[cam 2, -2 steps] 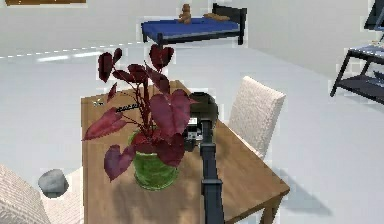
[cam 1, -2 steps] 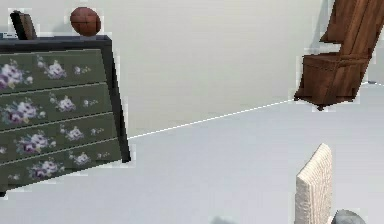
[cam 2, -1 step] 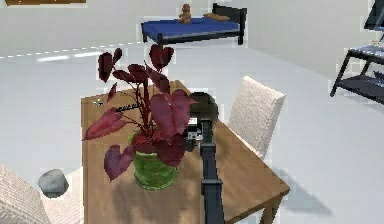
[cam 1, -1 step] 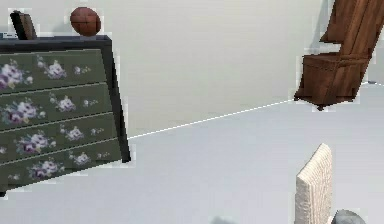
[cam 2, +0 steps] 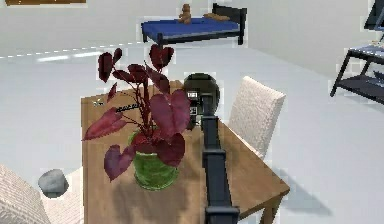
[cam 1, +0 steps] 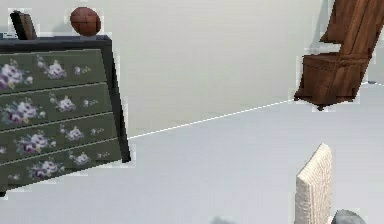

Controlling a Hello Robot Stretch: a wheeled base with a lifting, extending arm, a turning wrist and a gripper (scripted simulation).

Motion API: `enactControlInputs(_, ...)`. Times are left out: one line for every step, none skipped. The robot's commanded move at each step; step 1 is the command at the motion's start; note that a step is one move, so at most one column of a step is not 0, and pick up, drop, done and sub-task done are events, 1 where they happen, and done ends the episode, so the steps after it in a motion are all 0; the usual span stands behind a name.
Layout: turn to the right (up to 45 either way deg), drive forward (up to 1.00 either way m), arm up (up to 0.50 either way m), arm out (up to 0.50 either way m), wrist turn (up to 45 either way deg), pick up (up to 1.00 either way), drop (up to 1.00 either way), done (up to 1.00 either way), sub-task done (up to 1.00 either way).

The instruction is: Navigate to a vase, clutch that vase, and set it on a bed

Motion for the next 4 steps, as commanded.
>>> enactControlInputs(0.0, 0.00, 0.18, 0.00, 0.0, 0.00, 0.00, 0.00, 0.00)
enactControlInputs(0.0, 0.00, 0.00, 0.00, -45.0, 0.00, 0.00, 0.00, 0.00)
enactControlInputs(0.0, 0.00, 0.00, 0.00, -45.0, 0.00, 0.00, 0.00, 0.00)
enactControlInputs(0.0, 0.00, 0.00, 0.00, -45.0, 0.00, 0.00, 0.00, 0.00)
